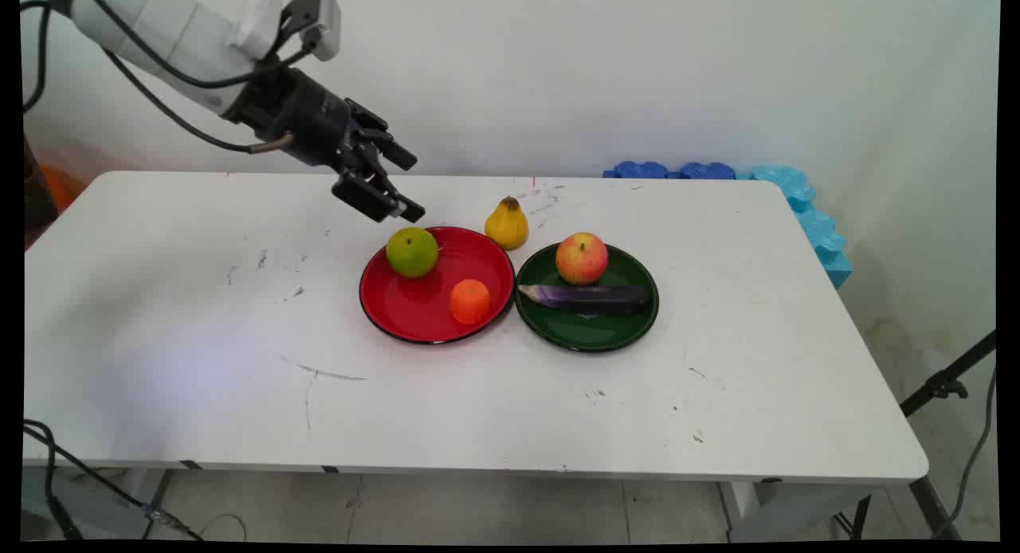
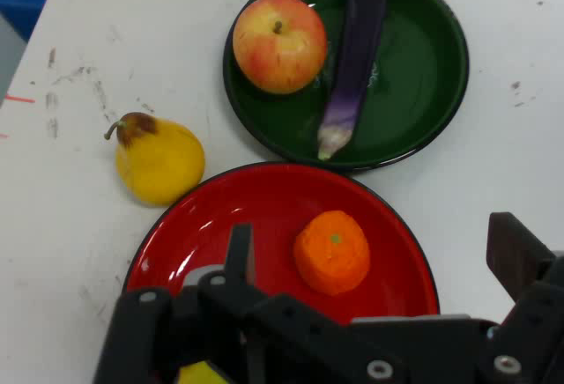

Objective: Pick up the eggplant from the green plate

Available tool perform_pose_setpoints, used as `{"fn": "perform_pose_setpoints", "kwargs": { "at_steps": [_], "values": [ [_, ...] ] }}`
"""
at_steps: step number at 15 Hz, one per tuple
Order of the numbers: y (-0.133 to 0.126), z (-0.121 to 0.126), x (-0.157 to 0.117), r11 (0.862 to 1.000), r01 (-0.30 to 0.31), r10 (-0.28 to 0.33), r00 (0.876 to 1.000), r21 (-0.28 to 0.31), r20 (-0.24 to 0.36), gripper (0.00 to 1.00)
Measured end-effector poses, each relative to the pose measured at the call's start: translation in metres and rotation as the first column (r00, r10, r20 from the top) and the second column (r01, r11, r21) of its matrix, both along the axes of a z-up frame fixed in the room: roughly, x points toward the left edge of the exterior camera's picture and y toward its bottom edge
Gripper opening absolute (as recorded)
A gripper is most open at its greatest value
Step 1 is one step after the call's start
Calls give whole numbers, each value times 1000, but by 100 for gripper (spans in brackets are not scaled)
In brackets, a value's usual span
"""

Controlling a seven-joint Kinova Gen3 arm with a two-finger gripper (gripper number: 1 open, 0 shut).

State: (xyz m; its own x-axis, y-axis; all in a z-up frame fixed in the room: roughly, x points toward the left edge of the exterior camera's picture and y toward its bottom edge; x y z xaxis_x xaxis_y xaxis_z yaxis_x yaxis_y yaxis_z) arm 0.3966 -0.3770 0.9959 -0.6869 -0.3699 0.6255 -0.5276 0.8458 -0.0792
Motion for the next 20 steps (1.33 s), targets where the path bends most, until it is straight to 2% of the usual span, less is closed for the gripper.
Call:
{"fn": "perform_pose_setpoints", "kwargs": {
  "at_steps": [5, 9, 12, 17, 20],
  "values": [
    [-17, -13, -21, 999, -33, 33, 999, -12, 37, 100],
    [-40, -37, -53, 995, -100, 99, 992, 10, 75, 100],
    [-58, -59, -81, 992, -122, 118, 987, 28, 105, 100],
    [-88, -99, -131, 991, -106, 95, 985, 75, 143, 100],
    [-96, -115, -150, 991, -87, 70, 985, 106, 155, 100]
  ]
}}
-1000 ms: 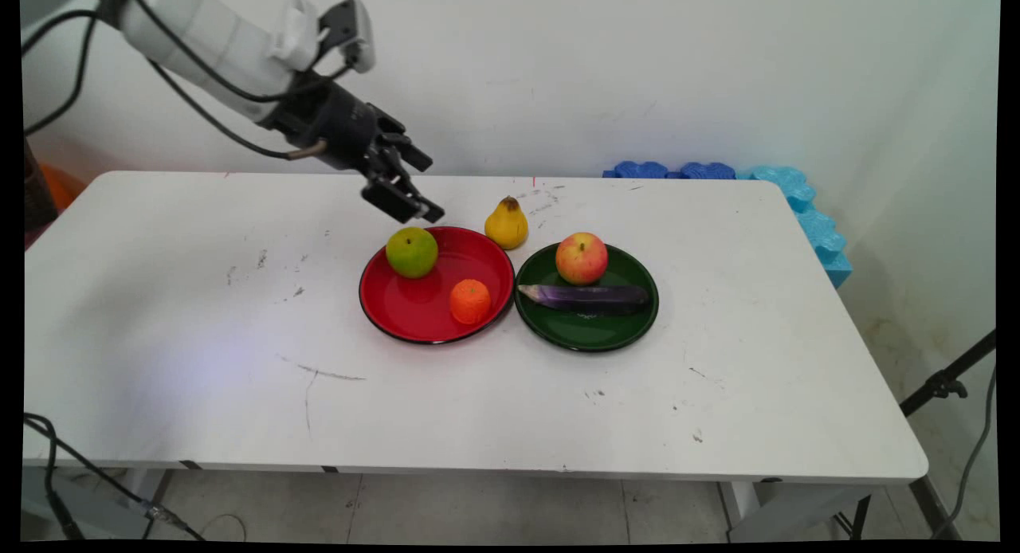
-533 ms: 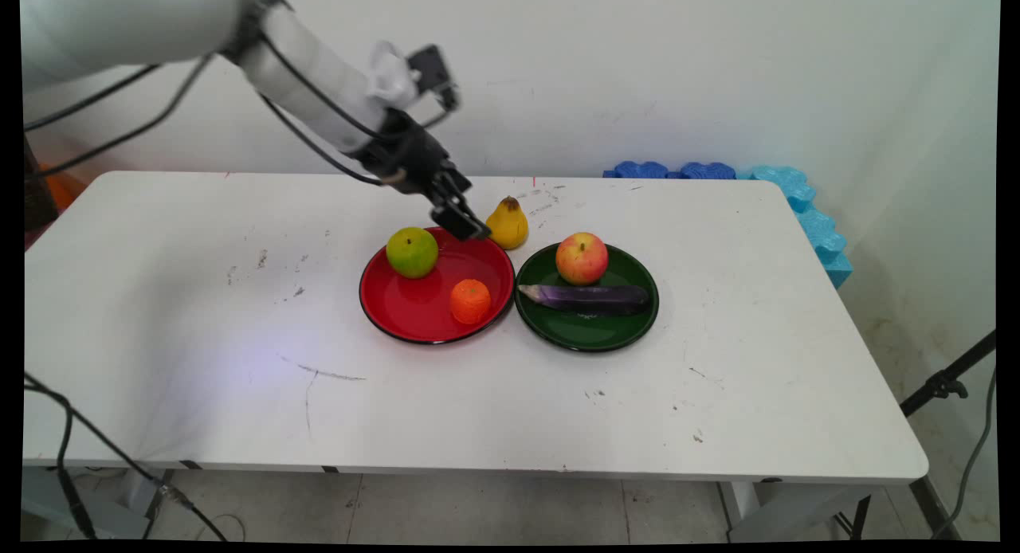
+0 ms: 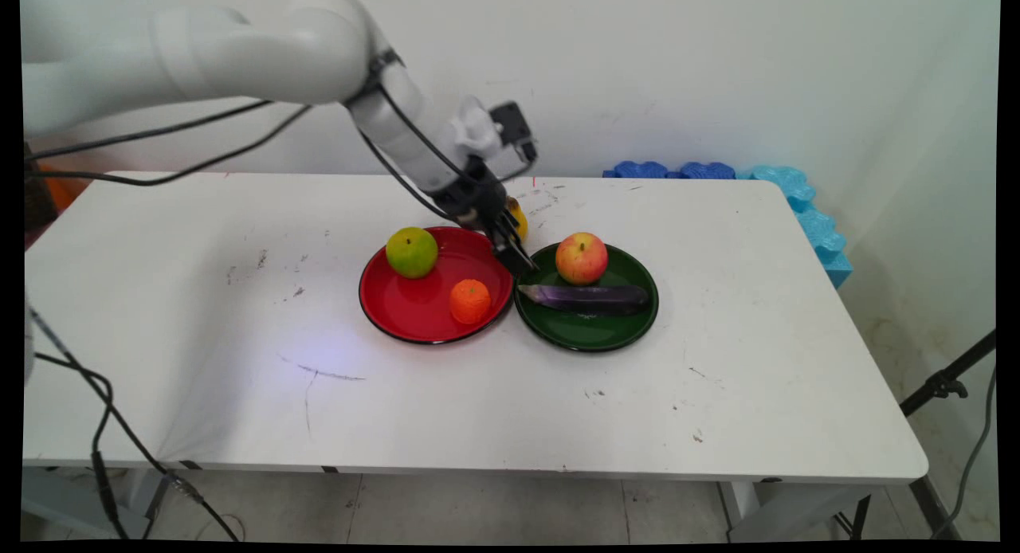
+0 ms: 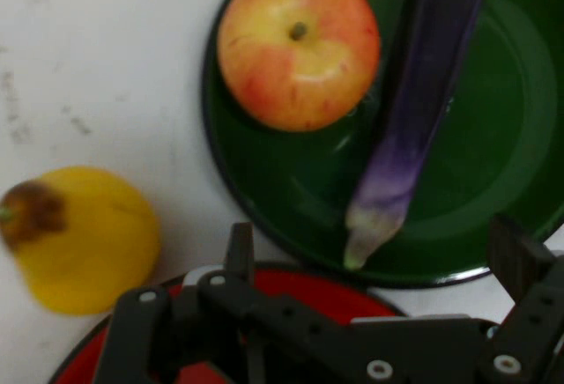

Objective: Pick up the eggplant from the green plate

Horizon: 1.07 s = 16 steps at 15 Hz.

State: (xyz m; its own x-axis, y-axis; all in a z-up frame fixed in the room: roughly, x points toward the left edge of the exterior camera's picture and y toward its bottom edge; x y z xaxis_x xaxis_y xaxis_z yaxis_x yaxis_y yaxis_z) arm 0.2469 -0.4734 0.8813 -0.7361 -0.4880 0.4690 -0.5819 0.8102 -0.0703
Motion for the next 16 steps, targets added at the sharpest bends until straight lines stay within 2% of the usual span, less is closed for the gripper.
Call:
{"fn": "perform_pose_setpoints", "kwargs": {
  "at_steps": [7, 16],
  "values": [
    [-14, -37, -33, 998, 33, -34, 999, 48, 17, 100],
    [-24, -70, -55, 994, 92, -93, 996, 59, 15, 100]
  ]
}}
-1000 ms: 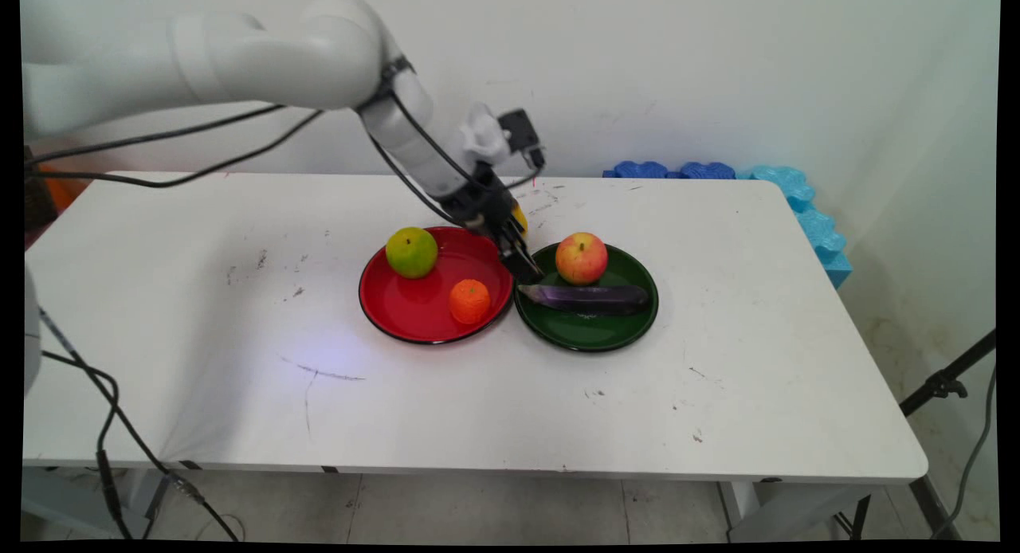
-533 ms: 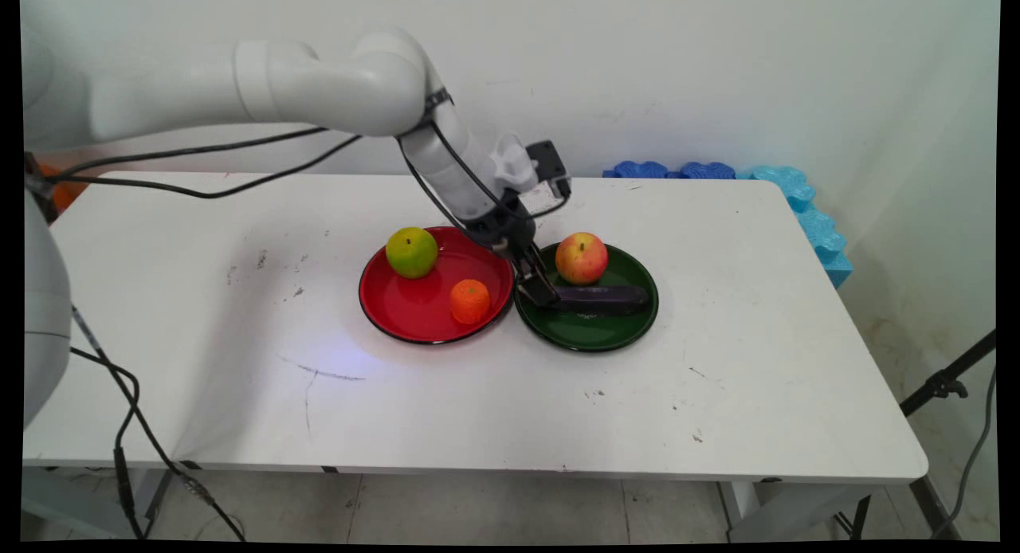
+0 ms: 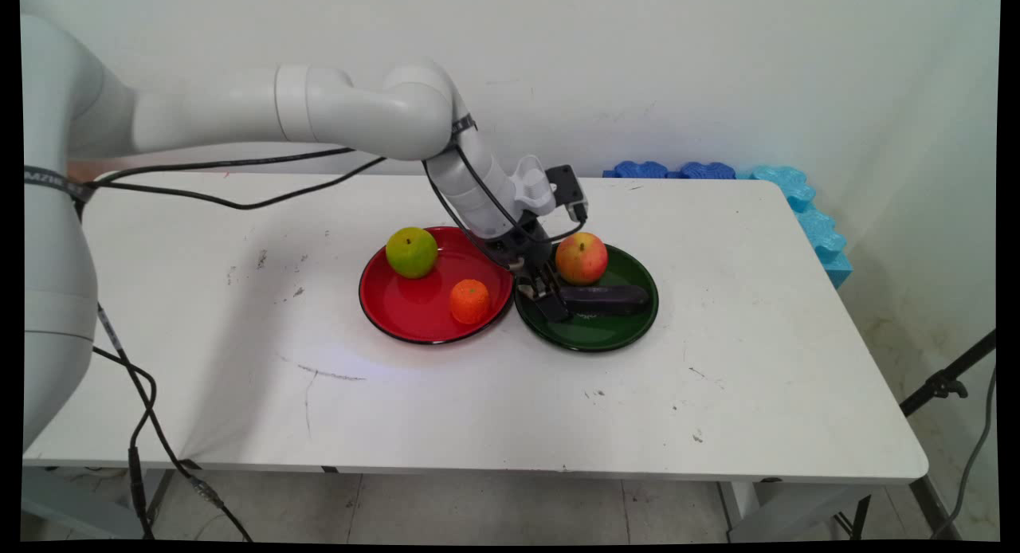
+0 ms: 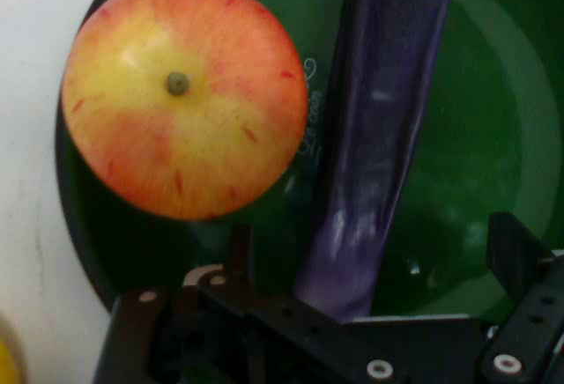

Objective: Pick up the eggplant from the green plate, then place the picked object on the table

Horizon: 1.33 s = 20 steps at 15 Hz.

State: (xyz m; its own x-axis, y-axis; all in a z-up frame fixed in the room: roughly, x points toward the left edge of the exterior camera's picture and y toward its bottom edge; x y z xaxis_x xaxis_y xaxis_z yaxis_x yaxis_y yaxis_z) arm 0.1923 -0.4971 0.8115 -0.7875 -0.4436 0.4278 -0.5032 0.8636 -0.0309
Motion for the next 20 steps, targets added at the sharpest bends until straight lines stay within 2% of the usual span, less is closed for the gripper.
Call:
{"fn": "perform_pose_setpoints", "kwargs": {
  "at_steps": [3, 4, 9, 13, 16, 20],
  "values": [
    [-1, -7, -4, 1000, 17, -17, 1000, 1, -2, 100],
    [-2, -9, -5, 1000, 23, -23, 1000, 1, -2, 0],
    [-1, -15, -5, 999, 48, -48, 999, 0, 15, 0],
    [3, -10, -5, 998, 64, -64, 998, -7, 19, 0],
    [10, 10, -7, 998, 57, -57, 998, -20, 8, 0],
    [25, 59, -7, 998, 52, -53, 998, -45, -15, 0]
  ]
}}
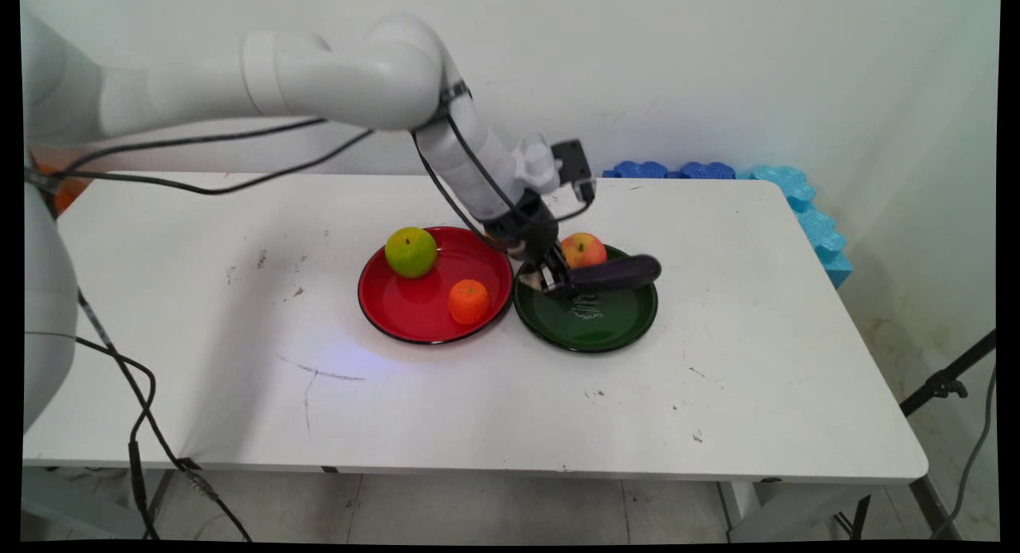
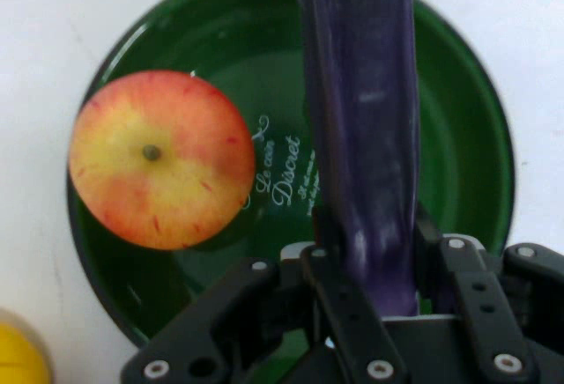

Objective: Place the picked object on the table

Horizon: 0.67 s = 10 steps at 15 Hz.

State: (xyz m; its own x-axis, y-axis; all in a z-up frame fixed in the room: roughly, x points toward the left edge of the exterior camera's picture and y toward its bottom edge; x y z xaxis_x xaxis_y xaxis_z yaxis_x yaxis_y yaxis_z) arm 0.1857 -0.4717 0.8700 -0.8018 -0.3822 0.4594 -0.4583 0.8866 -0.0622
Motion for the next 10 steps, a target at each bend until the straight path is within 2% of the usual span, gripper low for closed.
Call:
{"fn": "perform_pose_setpoints", "kwargs": {
  "at_steps": [4, 7, 10],
  "values": [
    [26, 47, 8, 999, 27, -27, 999, -25, -17, 0],
    [50, 66, 17, 999, 48, -49, 999, -25, -19, 0],
    [83, 70, 27, 998, 70, -70, 998, -5, -4, 0]
  ]
}}
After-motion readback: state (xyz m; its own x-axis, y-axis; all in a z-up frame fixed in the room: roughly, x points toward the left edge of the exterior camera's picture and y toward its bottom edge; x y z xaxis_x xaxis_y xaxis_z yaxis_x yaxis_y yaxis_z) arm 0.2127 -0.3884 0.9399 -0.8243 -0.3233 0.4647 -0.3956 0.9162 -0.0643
